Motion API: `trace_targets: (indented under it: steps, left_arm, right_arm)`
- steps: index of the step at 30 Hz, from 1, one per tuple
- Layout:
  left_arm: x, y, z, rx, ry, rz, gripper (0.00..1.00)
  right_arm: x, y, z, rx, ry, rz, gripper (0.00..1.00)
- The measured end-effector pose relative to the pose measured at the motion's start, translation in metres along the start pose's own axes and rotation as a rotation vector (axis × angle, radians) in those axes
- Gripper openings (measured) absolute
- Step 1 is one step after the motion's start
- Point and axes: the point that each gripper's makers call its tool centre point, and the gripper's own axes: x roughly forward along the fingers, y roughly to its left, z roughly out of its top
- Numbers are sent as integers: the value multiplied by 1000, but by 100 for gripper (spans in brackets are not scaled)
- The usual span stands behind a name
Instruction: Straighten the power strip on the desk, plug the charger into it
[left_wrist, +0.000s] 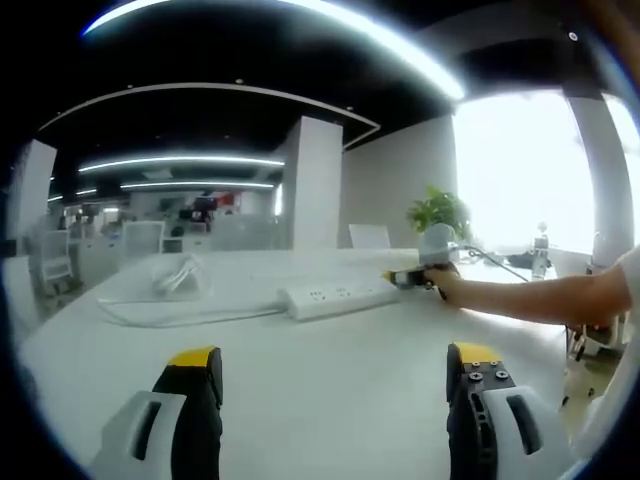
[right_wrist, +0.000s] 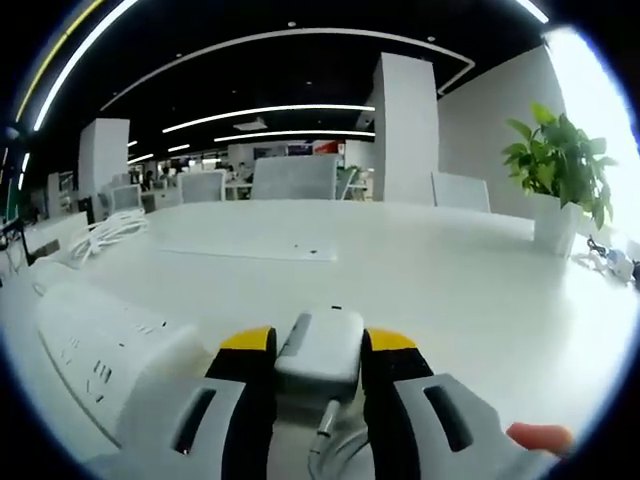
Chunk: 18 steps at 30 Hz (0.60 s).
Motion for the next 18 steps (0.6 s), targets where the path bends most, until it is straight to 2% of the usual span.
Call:
trace_targets:
  steps: [10, 12, 18]
  left_arm:
    - [-2, 2, -1, -3, 1, 6, 96]
    - [-2, 3, -2, -4, 2, 7, 96]
    - [-3, 4, -1, -4, -2, 11, 96]
  right_arm:
    - [3, 1, 2, -5, 10, 71, 28]
    - [0, 2, 1, 16, 18, 83, 28]
    - [-1, 0, 4, -14, 32, 123, 28]
